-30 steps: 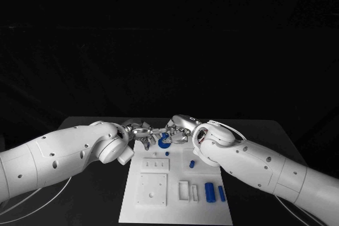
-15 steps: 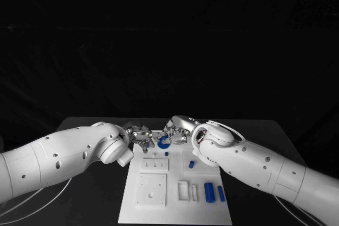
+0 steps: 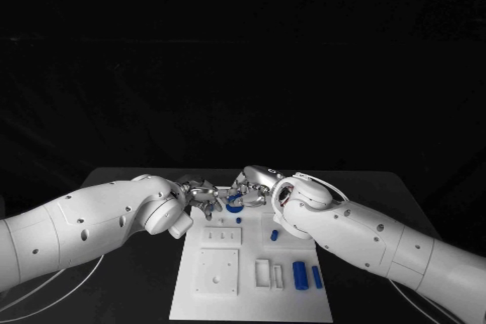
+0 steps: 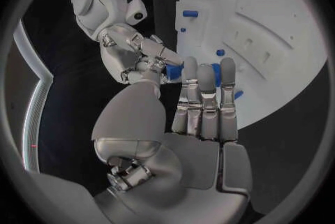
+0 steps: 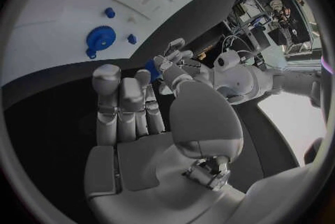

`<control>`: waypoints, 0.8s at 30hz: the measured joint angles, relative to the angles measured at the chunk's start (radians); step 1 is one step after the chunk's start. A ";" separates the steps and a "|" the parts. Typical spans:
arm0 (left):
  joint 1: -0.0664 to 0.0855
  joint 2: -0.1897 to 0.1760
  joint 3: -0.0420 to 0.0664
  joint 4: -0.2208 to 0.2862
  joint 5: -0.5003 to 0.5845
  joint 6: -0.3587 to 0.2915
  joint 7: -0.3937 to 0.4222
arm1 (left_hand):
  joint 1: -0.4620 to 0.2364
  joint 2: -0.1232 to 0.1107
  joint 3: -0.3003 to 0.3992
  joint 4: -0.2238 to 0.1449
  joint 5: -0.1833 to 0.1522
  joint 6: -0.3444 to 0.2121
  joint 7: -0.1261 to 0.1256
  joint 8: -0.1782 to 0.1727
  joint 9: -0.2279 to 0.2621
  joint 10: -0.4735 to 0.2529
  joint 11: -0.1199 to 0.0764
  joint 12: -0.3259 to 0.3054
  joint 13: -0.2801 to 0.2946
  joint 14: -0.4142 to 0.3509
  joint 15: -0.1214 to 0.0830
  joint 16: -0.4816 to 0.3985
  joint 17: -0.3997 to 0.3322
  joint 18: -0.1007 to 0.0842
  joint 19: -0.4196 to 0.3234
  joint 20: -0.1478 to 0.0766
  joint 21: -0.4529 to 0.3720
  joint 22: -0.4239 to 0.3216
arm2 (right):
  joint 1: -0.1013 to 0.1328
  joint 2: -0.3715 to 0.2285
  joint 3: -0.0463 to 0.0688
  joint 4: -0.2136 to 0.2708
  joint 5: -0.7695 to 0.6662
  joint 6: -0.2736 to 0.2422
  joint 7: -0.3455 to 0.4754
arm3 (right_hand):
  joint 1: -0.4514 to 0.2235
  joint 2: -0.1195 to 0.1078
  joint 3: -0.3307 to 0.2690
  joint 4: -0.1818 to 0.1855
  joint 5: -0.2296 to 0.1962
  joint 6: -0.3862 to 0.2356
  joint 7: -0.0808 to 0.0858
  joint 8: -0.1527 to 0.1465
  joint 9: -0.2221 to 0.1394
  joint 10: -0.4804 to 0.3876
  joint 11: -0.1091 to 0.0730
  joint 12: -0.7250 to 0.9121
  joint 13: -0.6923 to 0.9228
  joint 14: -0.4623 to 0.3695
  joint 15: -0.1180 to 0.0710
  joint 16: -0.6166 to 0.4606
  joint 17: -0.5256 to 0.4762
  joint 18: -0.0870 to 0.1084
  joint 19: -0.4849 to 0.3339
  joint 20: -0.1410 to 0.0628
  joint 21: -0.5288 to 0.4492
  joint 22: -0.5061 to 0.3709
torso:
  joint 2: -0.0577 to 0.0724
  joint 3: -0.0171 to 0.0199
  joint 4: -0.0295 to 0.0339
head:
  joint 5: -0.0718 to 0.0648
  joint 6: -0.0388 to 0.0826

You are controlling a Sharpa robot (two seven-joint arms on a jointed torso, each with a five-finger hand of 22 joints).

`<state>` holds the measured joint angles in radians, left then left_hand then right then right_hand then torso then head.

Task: Assemble the parts on the task board

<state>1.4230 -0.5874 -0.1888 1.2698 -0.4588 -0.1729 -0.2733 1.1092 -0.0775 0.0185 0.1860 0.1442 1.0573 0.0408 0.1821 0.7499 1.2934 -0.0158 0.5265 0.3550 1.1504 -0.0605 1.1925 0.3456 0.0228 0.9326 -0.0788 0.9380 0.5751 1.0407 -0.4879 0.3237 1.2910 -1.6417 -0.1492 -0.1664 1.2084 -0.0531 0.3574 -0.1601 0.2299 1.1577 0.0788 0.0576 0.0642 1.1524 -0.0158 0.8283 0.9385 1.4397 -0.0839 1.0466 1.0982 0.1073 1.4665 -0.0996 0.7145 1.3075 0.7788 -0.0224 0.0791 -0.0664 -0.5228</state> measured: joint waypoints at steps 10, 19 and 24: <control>0.000 0.007 0.000 -0.002 0.007 0.001 -0.004 | 0.013 0.058 -0.037 -0.073 0.006 0.000 0.000 0.000 -0.018 0.000 0.000 0.000 0.000 0.000 0.000 0.004 -0.003 0.000 0.000 0.000 0.000 0.005 | 0.000 0.007 -0.003 -0.007 0.000 0.006 -0.001 | 0.000 0.000 -0.003 0.003 0.004 0.000 0.000 0.001 0.000 0.000 0.000 0.000 0.000 0.000 0.000 0.000 0.000 0.000 0.000 0.000 0.006 0.000 | 0.000 -0.0002 -0.0002 | 0.003 -0.001; 0.000 0.008 -0.001 -0.003 0.006 0.006 -0.009 | 0.060 0.115 -0.054 -0.114 0.010 0.000 0.000 0.000 -0.030 -0.004 -0.004 0.000 0.000 -0.004 -0.004 0.008 -0.003 0.000 0.000 0.000 0.000 0.009 | 0.000 0.008 -0.004 -0.008 0.000 0.010 -0.003 | 0.000 0.000 -0.006 0.005 0.004 0.000 0.000 0.001 -0.001 0.000 0.000 0.000 0.001 0.000 0.000 0.000 0.000 0.000 0.000 0.000 0.006 0.000 | 0.000 0.0000 -0.0008 | 0.004 -0.001; 0.000 0.008 -0.001 -0.002 0.005 0.007 -0.009 | 0.097 0.152 -0.043 -0.136 0.014 0.000 0.000 0.000 -0.031 -0.004 -0.004 0.000 0.000 -0.004 -0.004 0.008 -0.003 0.000 0.000 0.000 0.000 0.010 | 0.000 0.009 -0.005 -0.010 0.000 0.012 -0.003 | 0.000 0.000 -0.008 0.003 0.004 0.000 0.000 0.001 -0.001 0.000 0.000 0.000 0.001 0.000 0.000 -0.004 0.000 0.000 0.000 0.000 0.006 0.000 | 0.000 0.0007 -0.0010 | 0.004 -0.001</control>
<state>1.4230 -0.5793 -0.1897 1.2674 -0.4535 -0.1664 -0.2825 1.2066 0.0749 -0.0247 0.0499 0.1582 1.0577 0.0405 0.1821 0.7188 1.2899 -0.0193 0.5265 0.3551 1.1467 -0.0641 1.2004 0.3425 0.0228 0.9326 -0.0788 0.9380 0.5854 1.0411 -0.4788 0.3189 1.2809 -1.6414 -0.1372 -0.1692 1.2084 -0.0532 0.3491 -0.1574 0.2344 1.1575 0.0788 0.0588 0.0636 1.1523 -0.0157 0.8283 0.9393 1.4397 -0.0839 1.0422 1.0982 0.1073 1.4665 -0.0996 0.7206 1.3074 0.7790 -0.0218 0.0781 -0.0621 -0.5240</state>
